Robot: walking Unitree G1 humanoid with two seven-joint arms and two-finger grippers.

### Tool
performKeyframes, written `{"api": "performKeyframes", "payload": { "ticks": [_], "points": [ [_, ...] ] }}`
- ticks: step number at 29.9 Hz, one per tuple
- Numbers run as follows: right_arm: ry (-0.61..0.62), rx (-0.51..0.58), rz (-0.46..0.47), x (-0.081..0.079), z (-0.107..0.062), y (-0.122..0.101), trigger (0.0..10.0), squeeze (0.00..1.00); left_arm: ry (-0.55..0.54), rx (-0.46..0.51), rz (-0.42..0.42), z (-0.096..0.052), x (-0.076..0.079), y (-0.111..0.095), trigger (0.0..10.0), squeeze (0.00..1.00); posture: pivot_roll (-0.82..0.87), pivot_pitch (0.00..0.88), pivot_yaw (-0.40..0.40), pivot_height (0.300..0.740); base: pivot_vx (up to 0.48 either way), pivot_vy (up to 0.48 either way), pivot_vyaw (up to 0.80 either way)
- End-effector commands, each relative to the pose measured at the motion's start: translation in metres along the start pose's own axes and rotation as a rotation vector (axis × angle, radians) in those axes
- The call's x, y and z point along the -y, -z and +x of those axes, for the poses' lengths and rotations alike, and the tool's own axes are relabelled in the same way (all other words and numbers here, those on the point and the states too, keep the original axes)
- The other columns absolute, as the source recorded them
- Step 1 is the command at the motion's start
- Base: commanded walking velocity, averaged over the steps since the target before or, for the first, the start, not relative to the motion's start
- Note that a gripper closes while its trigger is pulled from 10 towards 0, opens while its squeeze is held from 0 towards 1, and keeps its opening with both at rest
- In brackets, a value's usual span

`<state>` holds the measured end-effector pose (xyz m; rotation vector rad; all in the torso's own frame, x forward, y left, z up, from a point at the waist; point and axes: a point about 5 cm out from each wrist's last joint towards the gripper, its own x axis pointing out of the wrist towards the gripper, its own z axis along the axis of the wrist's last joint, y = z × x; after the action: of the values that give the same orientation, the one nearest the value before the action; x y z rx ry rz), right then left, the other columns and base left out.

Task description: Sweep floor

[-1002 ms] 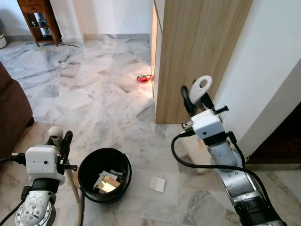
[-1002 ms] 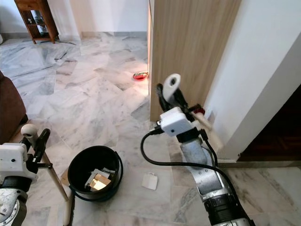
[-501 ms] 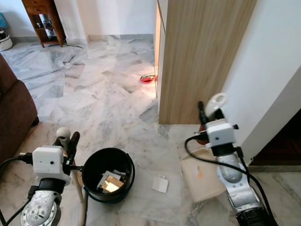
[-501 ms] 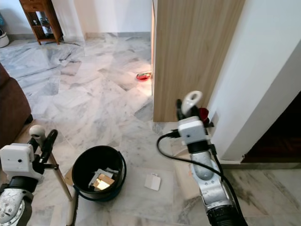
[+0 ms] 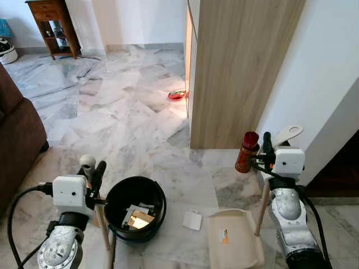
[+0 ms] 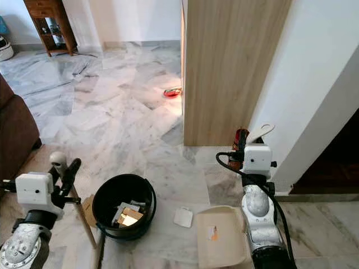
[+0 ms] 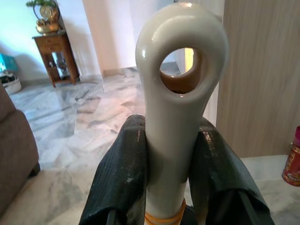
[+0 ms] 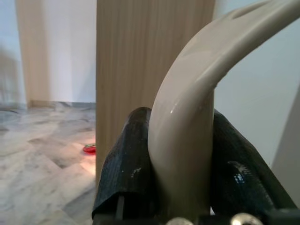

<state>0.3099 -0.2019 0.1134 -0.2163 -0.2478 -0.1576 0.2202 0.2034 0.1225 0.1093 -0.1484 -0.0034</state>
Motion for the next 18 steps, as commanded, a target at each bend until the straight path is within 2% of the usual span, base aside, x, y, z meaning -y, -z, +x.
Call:
{"api": "performKeyframes", "payload": {
  "ticks": [1, 18],
  "points": [
    [0.008, 0.04, 0.033, -0.0015, 0.0055, -0.0075, 10.0, 0.0, 0.019, 0.053, -0.046, 0.0047, 0.0062, -0.0068, 10.0, 0.0, 0.14, 0.0, 0.018, 0.74, 0.0, 0.0, 0.0],
    [-0.01, 0.032, 0.055, -0.0101, 0.0077, -0.0076, 10.0, 0.0, 0.006, 0.071, -0.052, 0.0065, 0.0063, -0.0116, 10.0, 0.0, 0.15, 0.033, 0.018, 0.74, 0.0, 0.0, 0.0]
  ]
}}
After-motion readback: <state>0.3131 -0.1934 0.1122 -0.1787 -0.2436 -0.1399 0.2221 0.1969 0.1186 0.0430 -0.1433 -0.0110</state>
